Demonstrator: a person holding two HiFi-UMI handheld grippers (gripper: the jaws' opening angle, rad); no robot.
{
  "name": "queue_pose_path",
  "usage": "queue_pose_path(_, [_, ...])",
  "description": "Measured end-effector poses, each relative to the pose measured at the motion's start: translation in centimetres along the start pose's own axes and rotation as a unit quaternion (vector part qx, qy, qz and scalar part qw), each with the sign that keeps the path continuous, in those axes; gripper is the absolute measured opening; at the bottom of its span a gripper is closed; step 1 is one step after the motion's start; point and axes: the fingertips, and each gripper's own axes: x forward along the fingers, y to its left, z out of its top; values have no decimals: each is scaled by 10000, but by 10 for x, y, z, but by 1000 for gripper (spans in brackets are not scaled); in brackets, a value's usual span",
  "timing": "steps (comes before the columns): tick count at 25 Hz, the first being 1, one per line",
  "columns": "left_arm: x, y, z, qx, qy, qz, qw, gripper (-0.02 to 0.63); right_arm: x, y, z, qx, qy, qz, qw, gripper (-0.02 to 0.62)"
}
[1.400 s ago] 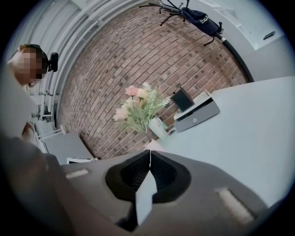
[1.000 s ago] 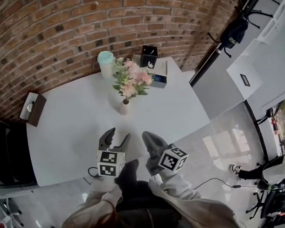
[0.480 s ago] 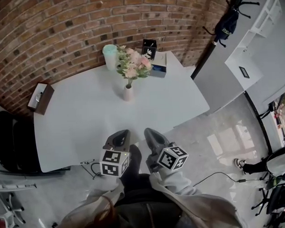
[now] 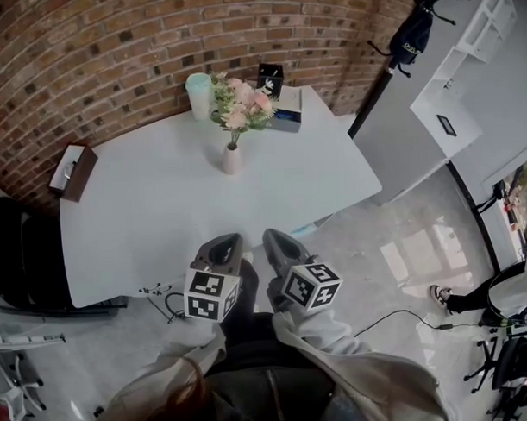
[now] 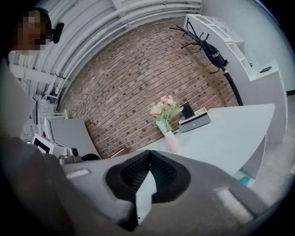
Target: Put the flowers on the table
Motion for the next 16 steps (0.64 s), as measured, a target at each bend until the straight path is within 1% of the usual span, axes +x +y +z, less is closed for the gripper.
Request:
queue_pose_path(5, [0, -2, -3, 21, 24, 1, 10000, 5, -1, 5, -3, -95, 76, 63, 9999, -2])
queue_pose_path(10, [0, -2, -6, 4, 46, 1, 10000, 5, -2, 5, -5, -65, 95, 84, 9999, -2])
queue_pose_path(16, [4, 2, -7, -41, -26, -14, 10000, 5, 3, 1, -5, -28, 106, 53, 9999, -2])
